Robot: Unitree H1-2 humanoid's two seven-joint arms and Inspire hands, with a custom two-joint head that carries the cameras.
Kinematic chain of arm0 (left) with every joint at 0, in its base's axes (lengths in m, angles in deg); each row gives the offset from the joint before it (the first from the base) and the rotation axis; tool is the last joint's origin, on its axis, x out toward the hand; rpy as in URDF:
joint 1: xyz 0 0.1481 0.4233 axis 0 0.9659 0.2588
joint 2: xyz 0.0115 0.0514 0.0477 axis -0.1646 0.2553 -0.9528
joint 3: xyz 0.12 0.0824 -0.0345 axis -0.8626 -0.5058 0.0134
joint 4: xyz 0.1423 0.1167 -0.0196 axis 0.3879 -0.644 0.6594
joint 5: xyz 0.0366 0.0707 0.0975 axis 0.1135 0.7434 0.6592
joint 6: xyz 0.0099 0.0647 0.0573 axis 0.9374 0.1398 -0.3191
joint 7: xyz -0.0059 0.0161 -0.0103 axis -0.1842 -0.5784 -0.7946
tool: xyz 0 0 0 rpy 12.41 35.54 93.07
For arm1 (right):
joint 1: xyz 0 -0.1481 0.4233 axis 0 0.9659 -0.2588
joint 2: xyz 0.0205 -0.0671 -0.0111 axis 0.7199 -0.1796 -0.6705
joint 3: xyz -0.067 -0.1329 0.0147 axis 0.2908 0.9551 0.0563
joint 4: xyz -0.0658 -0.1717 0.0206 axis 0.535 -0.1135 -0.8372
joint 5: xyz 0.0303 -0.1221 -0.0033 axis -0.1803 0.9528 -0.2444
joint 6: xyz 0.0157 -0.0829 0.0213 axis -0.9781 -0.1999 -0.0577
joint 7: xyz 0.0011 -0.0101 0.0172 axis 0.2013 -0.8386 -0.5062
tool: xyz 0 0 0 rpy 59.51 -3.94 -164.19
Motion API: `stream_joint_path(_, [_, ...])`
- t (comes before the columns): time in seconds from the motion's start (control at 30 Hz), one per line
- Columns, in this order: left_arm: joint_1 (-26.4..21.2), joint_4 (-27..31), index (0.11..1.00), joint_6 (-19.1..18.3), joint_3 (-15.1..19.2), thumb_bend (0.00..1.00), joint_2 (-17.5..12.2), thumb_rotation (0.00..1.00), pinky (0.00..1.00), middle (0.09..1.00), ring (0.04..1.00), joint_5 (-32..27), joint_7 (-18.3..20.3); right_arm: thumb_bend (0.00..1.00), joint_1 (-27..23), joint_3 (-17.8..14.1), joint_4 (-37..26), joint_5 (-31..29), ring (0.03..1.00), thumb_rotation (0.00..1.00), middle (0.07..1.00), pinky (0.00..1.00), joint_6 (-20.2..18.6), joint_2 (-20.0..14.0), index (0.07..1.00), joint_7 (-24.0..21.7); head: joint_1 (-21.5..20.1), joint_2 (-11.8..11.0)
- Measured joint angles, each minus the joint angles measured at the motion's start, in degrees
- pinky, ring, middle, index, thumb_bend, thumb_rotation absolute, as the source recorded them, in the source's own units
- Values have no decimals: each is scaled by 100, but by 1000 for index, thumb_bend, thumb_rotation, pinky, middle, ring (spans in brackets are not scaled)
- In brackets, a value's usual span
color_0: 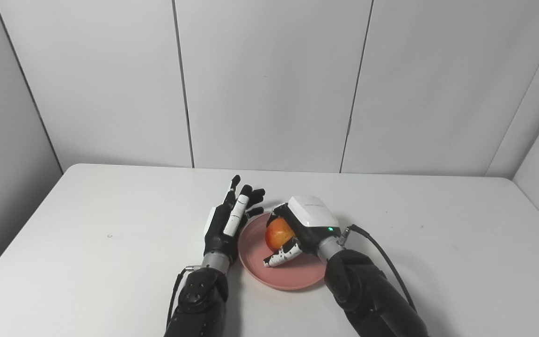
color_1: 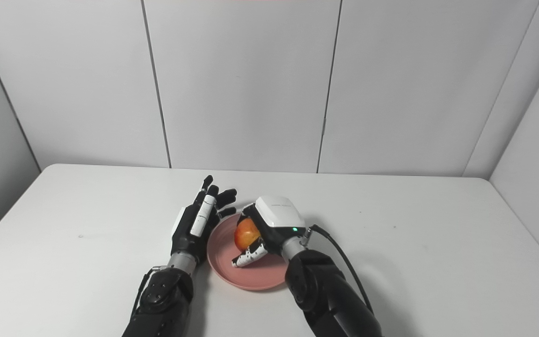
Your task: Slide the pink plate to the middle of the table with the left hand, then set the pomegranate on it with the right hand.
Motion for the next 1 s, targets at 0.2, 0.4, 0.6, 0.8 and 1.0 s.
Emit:
stream_joint_path(0.2, [-7, -20, 998, 6, -10, 882, 0, 772, 729, 960, 889, 1, 55, 982, 11, 26, -177, -9, 636, 678, 724, 488, 0, -67, 670, -106, 0, -79])
stream_joint_path(0.4, [-8, -19, 982, 5, 22, 901, 8, 731, 737, 948, 895, -40, 92, 1000, 58, 22, -439, -35, 812, 811, 838, 757, -2, -116, 766, -269, -26, -105])
stream_joint_path(0.6, [-2, -4, 999, 5, 25, 926, 7, 759, 759, 961, 902, -117, 130, 1000, 107, 19, -780, -32, 828, 895, 851, 804, 0, -166, 793, -373, -70, -70])
stream_joint_path(0.8, [22, 41, 1000, 1, 10, 858, 6, 777, 709, 816, 848, -116, 139, 989, 107, -52, -965, -38, 805, 948, 838, 776, 56, -220, 792, -167, -88, -79])
stream_joint_path(1.0, [44, 82, 1000, -7, 9, 909, 6, 777, 685, 748, 810, -111, 114, 926, 116, -360, -1161, -288, 784, 988, 826, 696, 274, -252, 784, 183, -105, -70])
